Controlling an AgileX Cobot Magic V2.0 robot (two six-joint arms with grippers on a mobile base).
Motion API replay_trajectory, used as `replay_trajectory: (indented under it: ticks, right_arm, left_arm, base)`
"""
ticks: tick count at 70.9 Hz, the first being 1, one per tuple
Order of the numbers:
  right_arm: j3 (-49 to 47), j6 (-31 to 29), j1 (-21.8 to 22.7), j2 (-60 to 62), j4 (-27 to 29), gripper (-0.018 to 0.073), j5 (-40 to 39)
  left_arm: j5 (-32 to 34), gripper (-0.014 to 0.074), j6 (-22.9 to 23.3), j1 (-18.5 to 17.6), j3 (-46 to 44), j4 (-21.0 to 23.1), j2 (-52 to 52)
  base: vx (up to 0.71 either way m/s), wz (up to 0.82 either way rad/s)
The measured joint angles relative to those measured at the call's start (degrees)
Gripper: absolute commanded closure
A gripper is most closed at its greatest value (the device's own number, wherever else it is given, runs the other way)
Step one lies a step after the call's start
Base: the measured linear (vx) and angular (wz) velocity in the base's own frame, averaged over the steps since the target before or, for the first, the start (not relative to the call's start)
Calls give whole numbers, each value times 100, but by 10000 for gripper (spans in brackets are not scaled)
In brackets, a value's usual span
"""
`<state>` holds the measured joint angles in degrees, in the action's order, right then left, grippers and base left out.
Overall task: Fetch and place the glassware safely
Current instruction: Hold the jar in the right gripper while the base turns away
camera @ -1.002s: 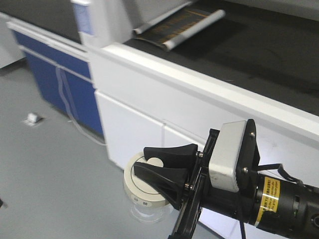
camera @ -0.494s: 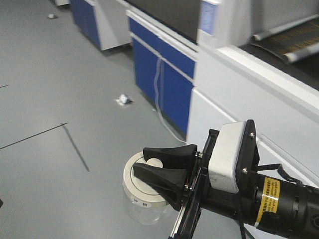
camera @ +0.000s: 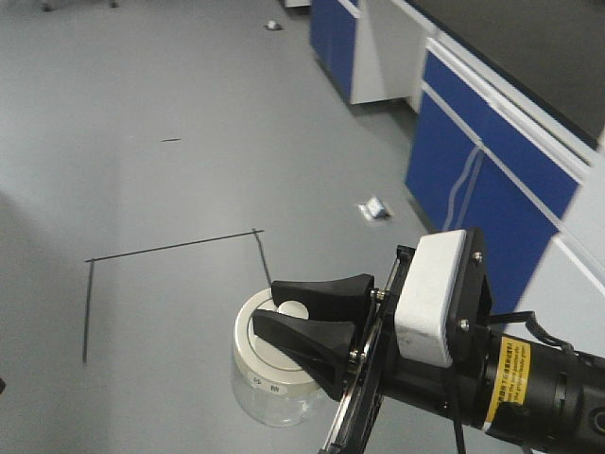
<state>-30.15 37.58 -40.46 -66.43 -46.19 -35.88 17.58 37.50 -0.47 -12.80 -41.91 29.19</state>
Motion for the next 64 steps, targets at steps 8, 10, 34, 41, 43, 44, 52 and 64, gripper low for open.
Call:
replay_trajectory:
  ticks: [8, 10, 34, 41, 43, 44, 52, 64]
  right_arm:
    - [0, 0, 0, 0, -6, 563, 0]
    - [0, 0, 0, 0, -6, 563, 0]
    - [0, 0, 0, 0, -6, 563, 0]
    - [0, 0, 0, 0, -6, 563, 0]
    - [0, 0, 0, 0, -6, 563, 0]
    - [0, 0, 0, 0, -6, 563, 0]
    - [0, 0, 0, 0, -6, 563, 0]
    - [0, 0, 0, 0, -6, 563, 0]
  left_arm:
    - [0, 603, 0, 0, 0, 0, 0]
    - [0, 603, 0, 0, 0, 0, 0]
    - [-5, 603, 0, 0, 0, 0, 0]
    - [-5, 603, 0, 0, 0, 0, 0]
    - [-5, 603, 0, 0, 0, 0, 0]
    - [-5, 603, 0, 0, 0, 0, 0]
    - [-5, 603, 0, 0, 0, 0, 0]
    - [-5, 603, 0, 0, 0, 0, 0]
  base:
    - [28, 38]
    - [31, 30]
    - [39, 17]
    - [46, 11]
    - [48, 11]
    - [48, 11]
    - [49, 11]
    - [49, 12]
